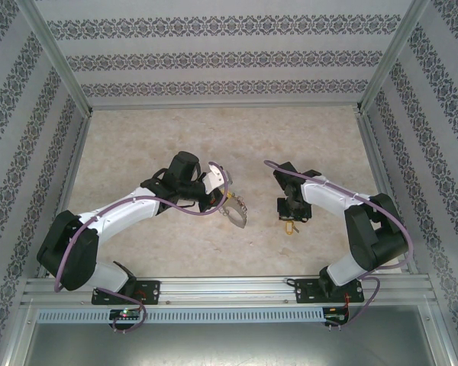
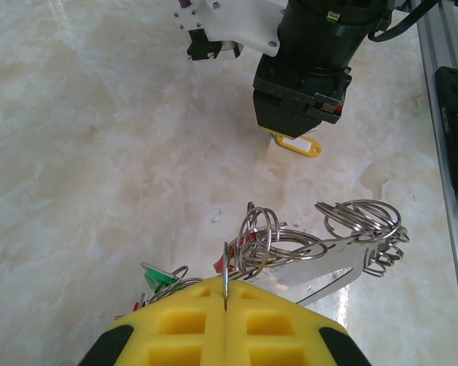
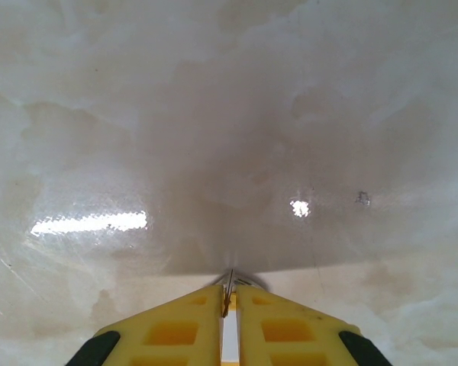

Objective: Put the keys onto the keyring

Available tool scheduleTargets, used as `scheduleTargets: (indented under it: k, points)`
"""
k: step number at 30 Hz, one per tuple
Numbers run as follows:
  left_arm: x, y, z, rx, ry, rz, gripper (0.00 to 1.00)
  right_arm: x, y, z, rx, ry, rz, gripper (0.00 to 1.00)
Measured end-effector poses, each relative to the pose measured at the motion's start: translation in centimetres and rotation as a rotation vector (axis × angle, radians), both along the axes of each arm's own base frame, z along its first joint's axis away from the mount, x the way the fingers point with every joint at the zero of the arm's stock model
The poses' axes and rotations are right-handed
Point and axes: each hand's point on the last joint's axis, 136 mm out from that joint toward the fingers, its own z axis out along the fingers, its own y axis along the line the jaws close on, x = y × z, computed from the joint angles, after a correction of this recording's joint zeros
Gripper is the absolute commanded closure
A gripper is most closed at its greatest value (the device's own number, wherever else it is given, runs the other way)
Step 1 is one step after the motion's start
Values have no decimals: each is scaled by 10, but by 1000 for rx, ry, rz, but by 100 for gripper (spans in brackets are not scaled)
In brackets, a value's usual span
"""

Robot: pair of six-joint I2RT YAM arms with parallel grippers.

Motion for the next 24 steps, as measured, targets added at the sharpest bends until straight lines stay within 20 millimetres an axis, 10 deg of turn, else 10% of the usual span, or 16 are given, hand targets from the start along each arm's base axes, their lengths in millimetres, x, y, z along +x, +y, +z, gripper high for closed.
scheduleTargets:
  k: [24]
  points:
    - [0, 1, -2, 7, 7, 3, 100, 1, 0, -2, 5, 6, -3, 86]
